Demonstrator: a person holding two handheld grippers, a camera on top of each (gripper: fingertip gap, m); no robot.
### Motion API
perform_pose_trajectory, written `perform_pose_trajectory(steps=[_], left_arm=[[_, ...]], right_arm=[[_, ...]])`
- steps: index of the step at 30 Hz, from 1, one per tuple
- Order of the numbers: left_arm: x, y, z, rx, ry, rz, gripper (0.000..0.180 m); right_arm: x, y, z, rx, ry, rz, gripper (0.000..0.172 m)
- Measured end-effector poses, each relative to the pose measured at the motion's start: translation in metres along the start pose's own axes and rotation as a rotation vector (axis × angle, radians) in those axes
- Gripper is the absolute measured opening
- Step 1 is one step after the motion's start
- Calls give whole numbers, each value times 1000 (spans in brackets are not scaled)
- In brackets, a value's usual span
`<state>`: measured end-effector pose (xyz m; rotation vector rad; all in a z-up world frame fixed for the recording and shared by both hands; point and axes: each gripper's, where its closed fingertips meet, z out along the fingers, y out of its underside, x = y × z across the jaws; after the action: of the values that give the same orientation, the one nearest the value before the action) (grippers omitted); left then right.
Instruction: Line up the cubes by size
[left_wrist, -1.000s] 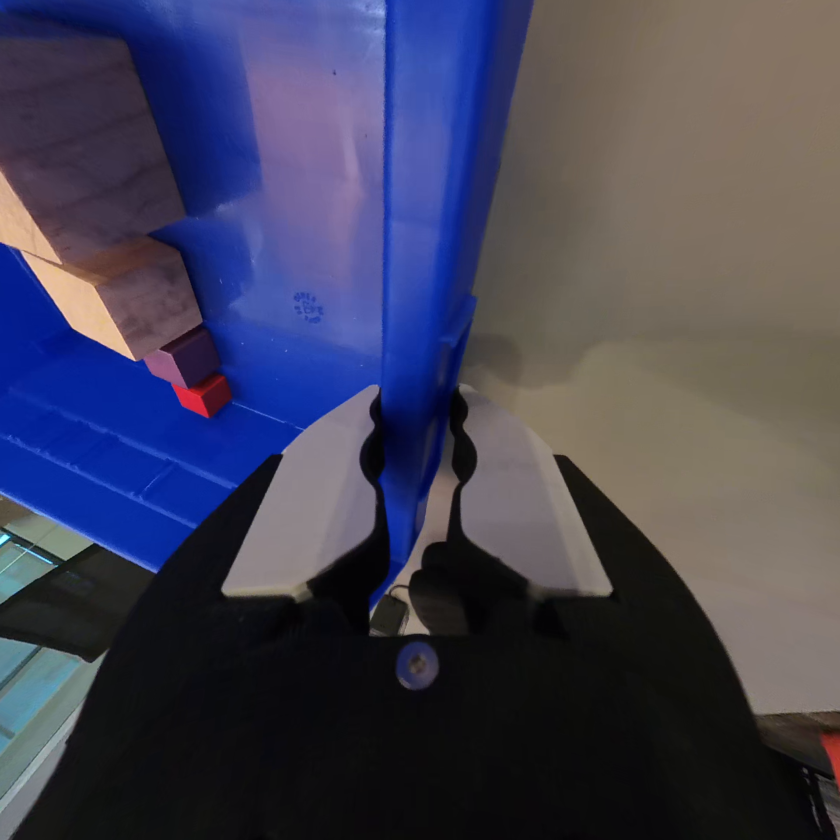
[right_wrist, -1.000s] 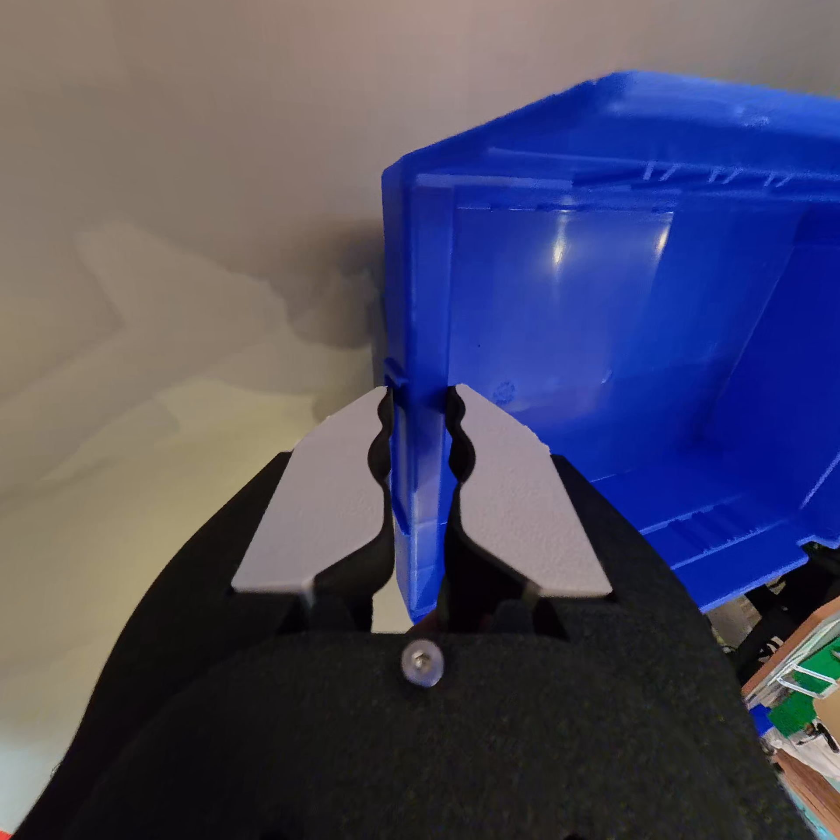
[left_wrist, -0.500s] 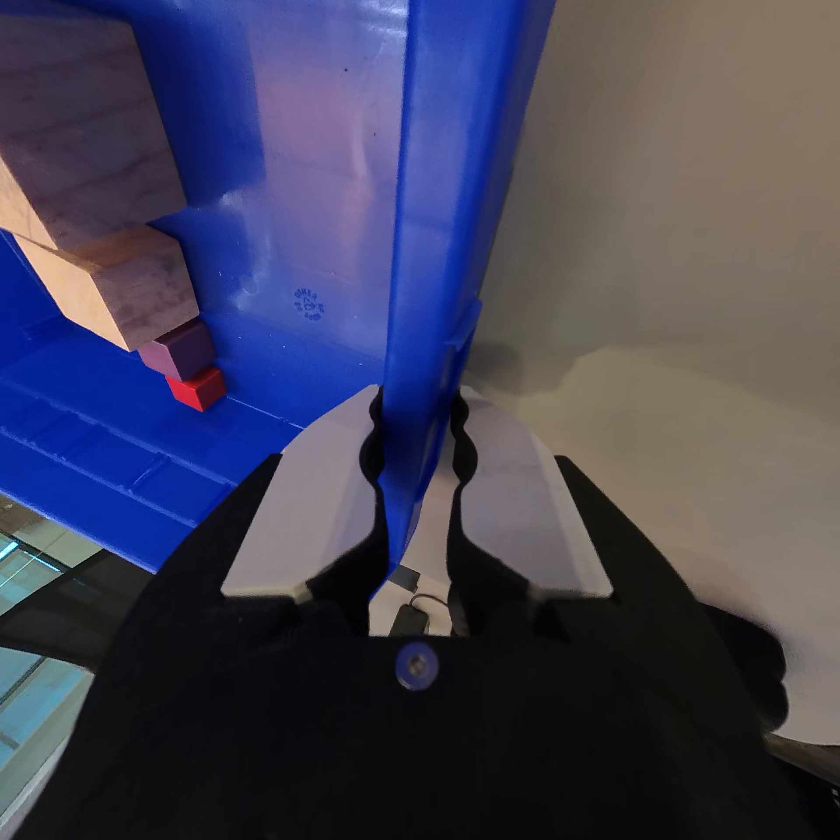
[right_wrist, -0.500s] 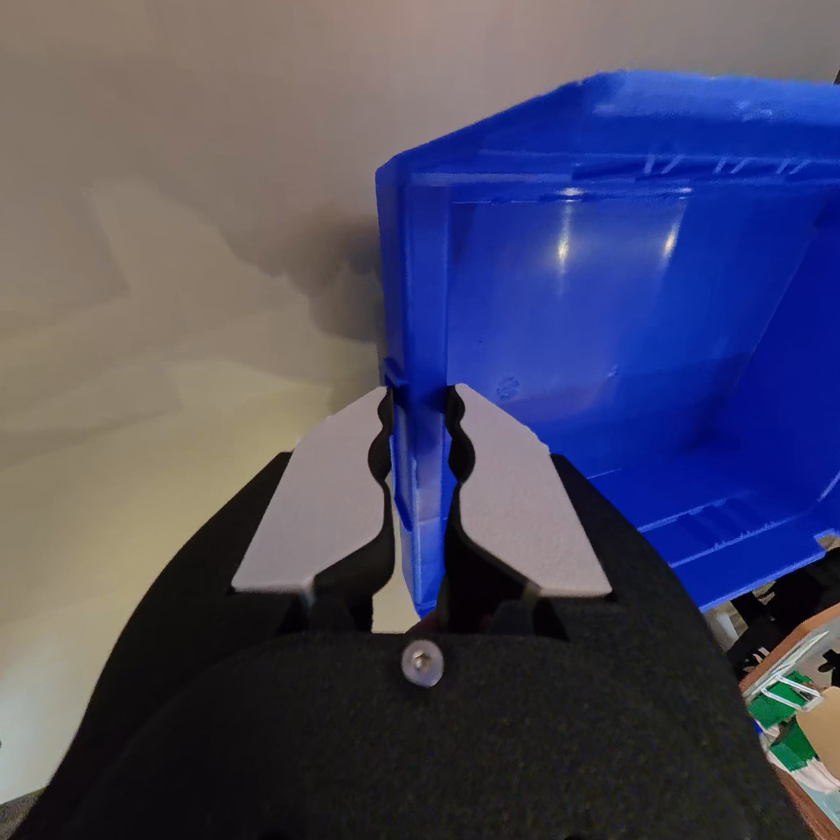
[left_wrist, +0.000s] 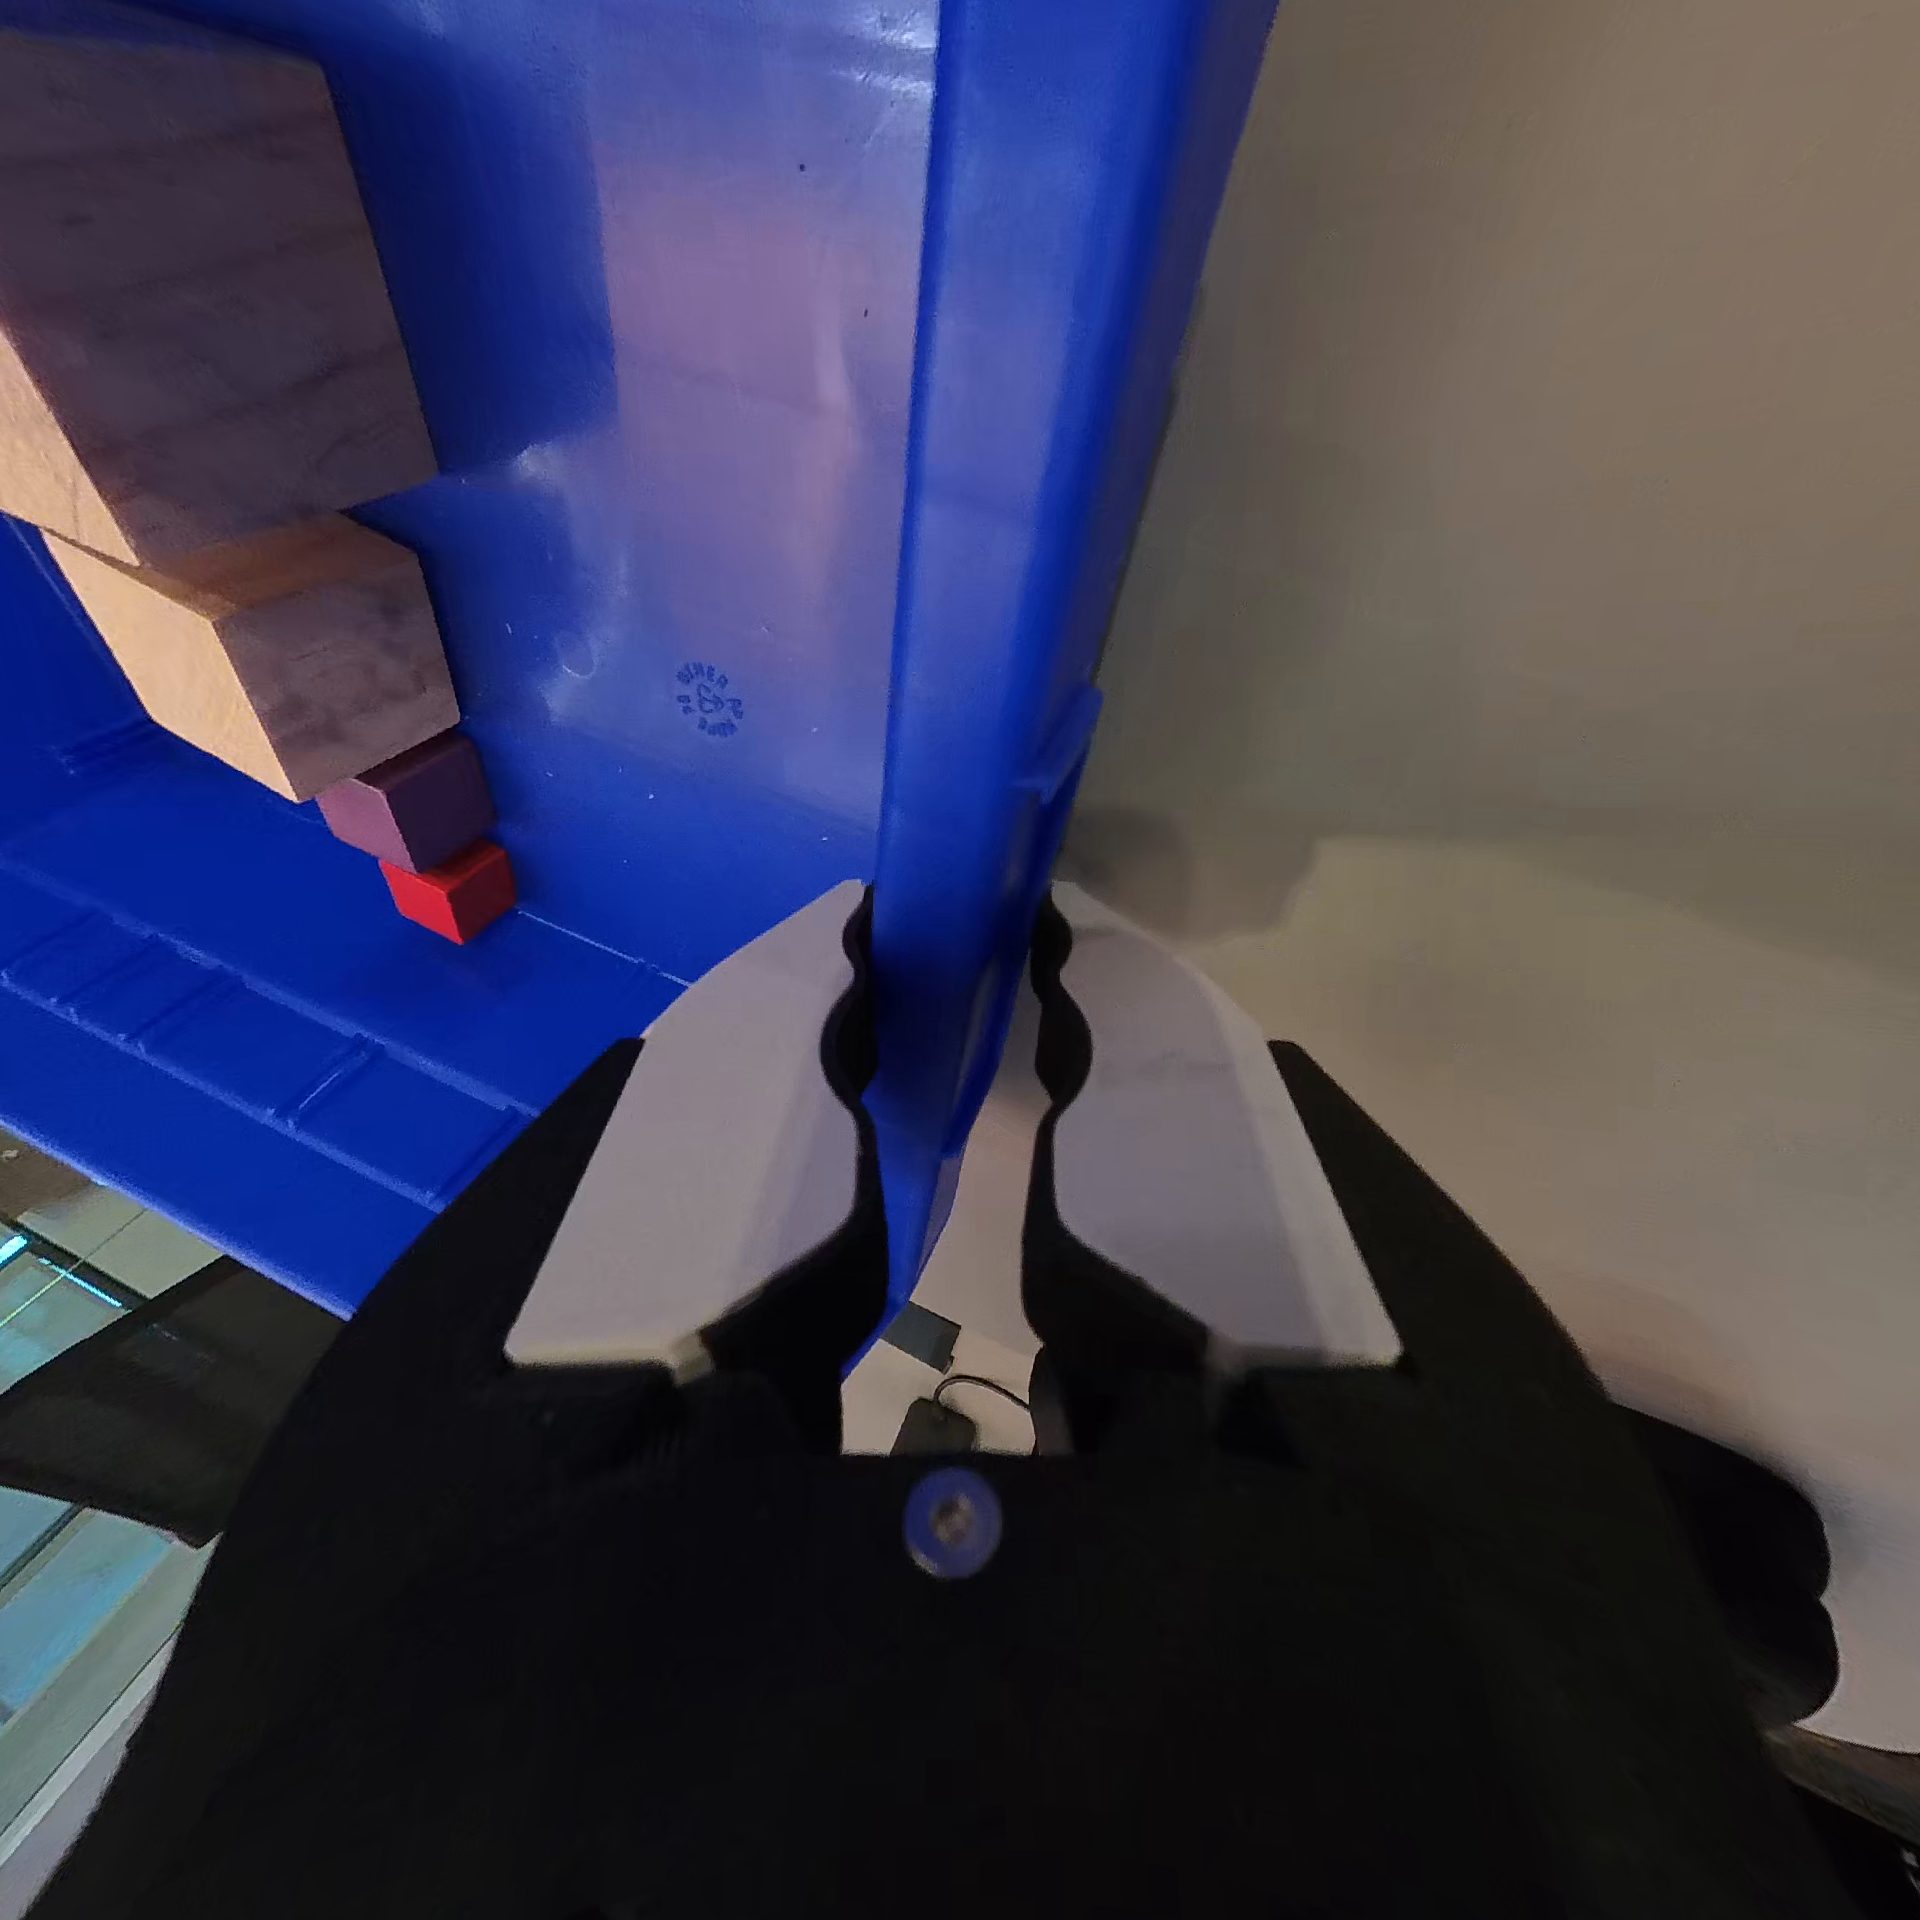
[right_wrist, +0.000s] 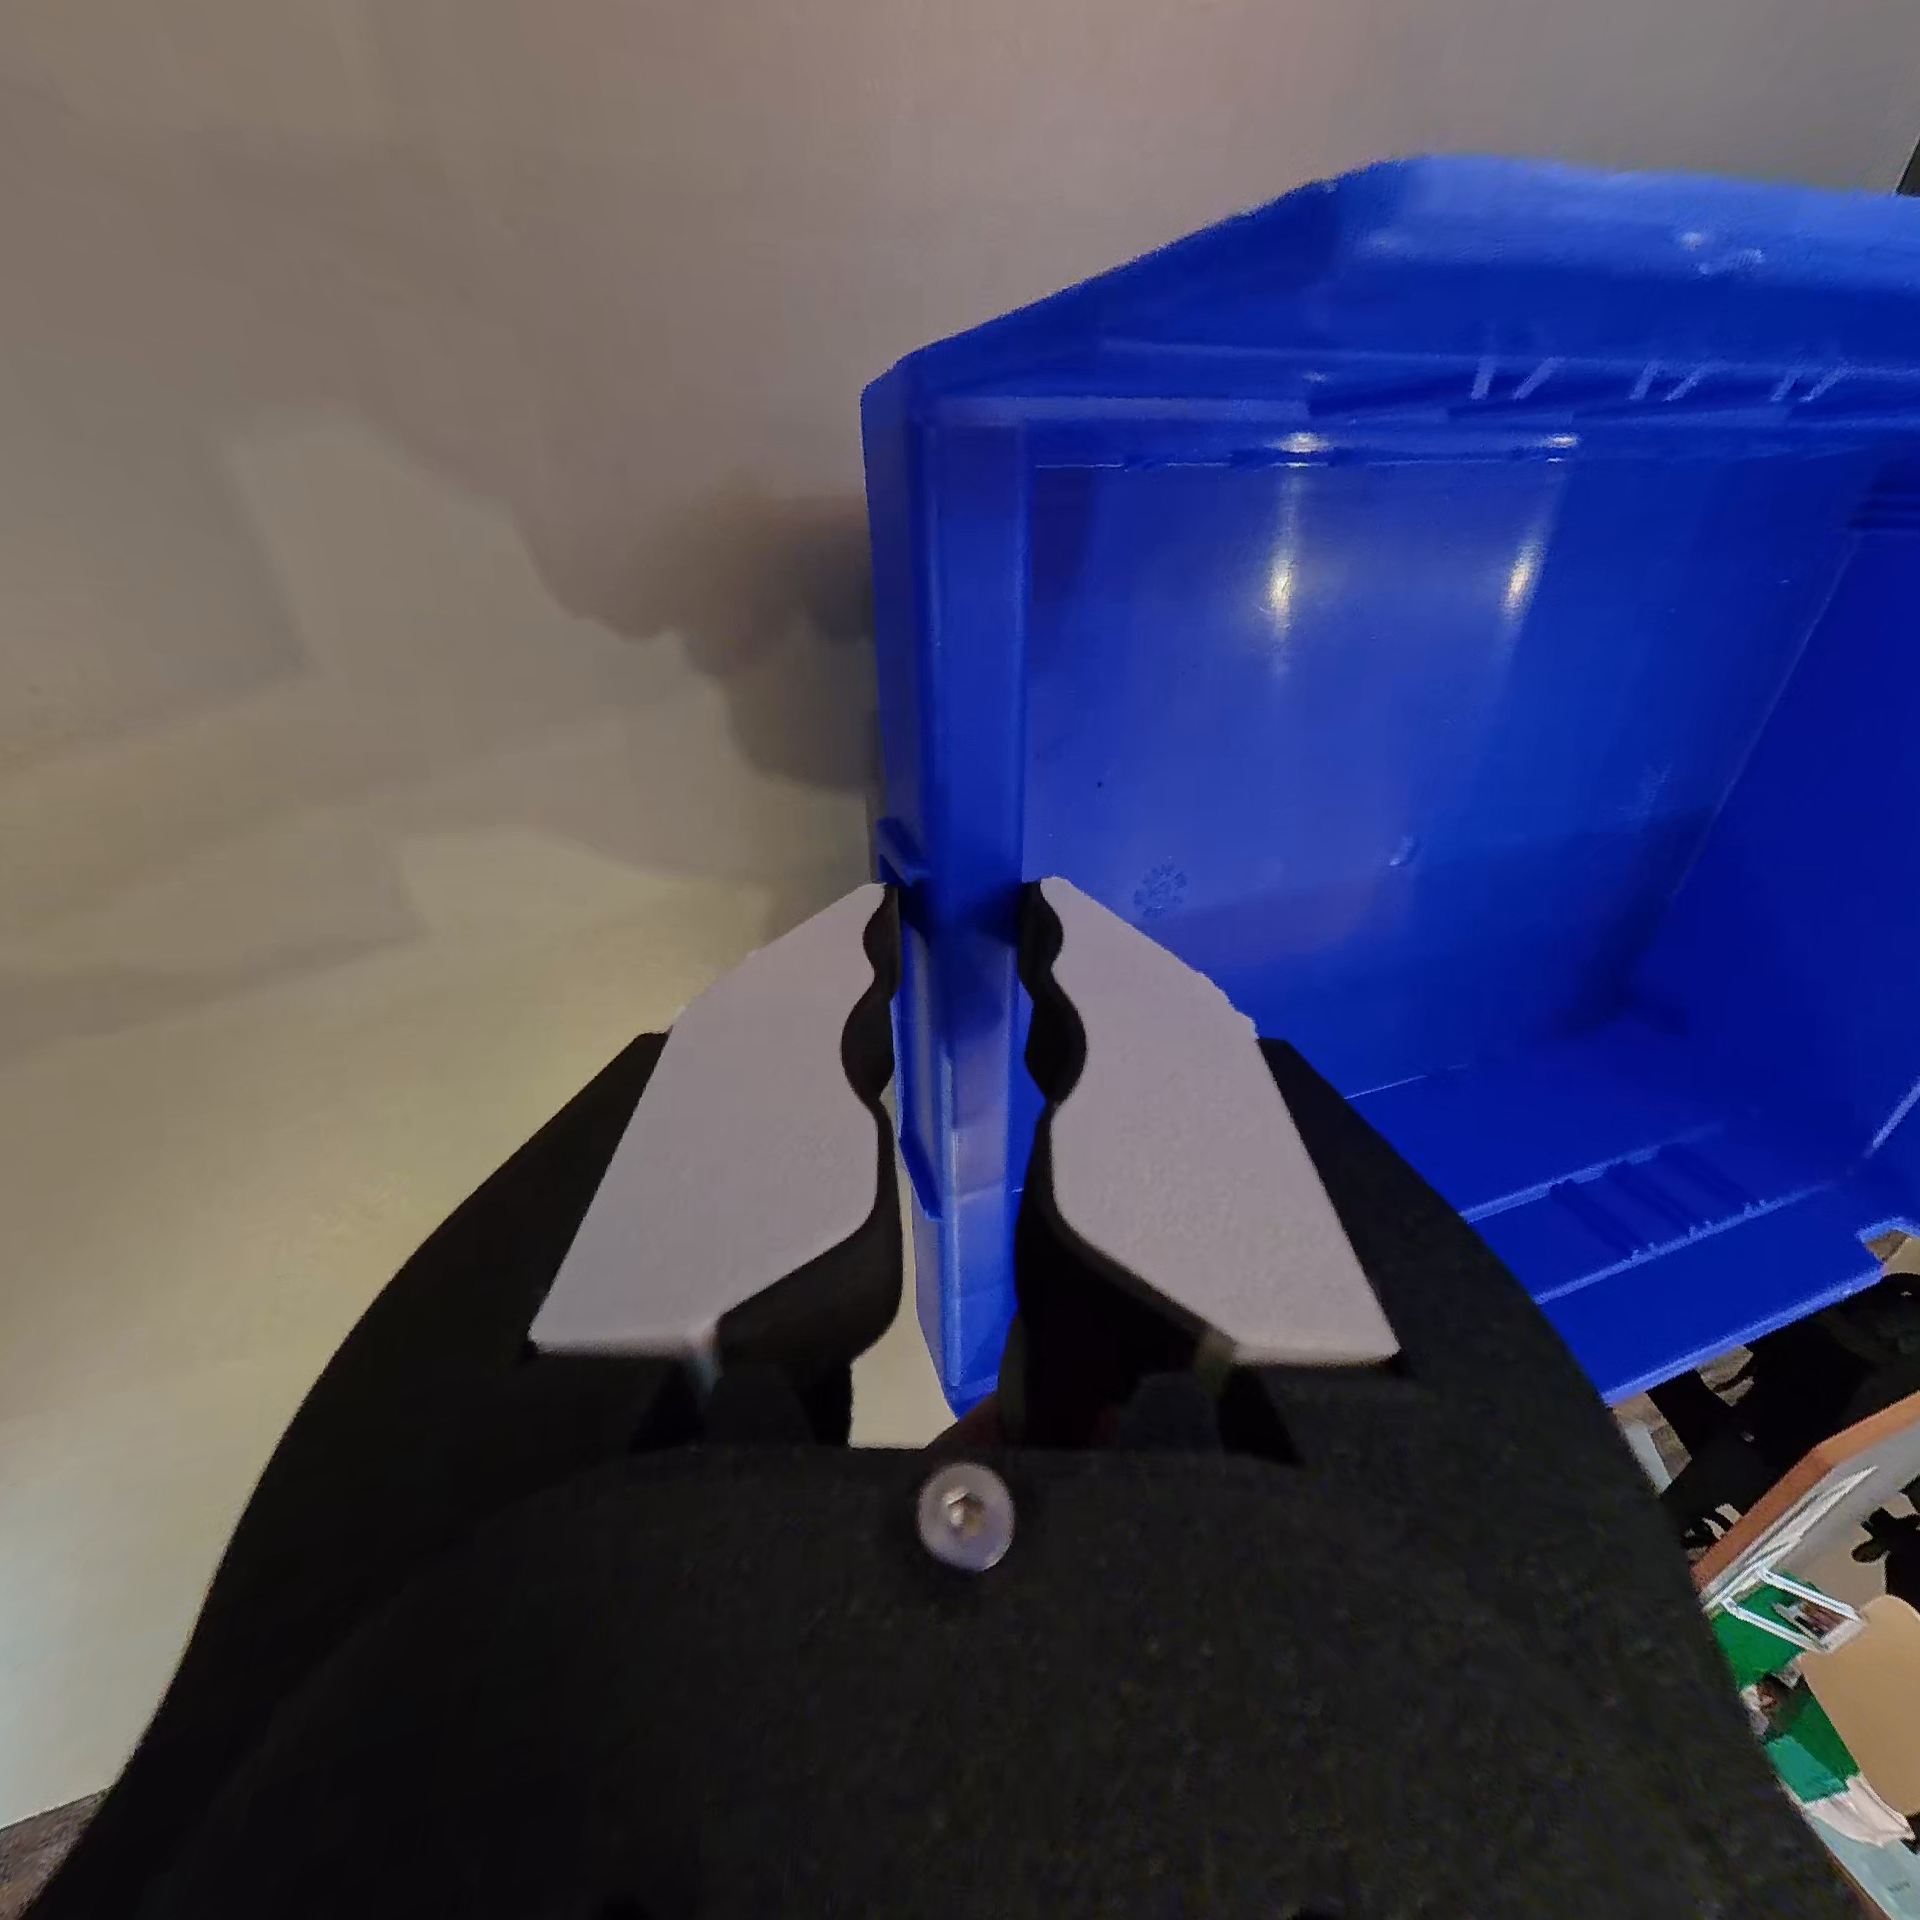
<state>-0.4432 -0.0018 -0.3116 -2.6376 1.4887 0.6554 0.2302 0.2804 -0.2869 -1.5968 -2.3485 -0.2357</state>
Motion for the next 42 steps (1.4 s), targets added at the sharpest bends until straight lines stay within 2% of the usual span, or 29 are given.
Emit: perform_pose_trajectory(steps=[34,36,37,38,42], left_arm=[[-23,3,10,-32,-34,-60,29],[-21,6,12,-41,-20,-127,49],[-22,9,10,-43,-35,-145,59],[-20,11,8,-39,-41,-155,66],[-22,10,-11,45,-105,-253,76]], right_arm=[[10,1,3,-3,28,1,21],[11,2,3,-27,67,24,27],[9,2,2,-38,73,30,42],[8,3,2,-48,91,38,51],[7,-6,-16,6,194,84,61]])
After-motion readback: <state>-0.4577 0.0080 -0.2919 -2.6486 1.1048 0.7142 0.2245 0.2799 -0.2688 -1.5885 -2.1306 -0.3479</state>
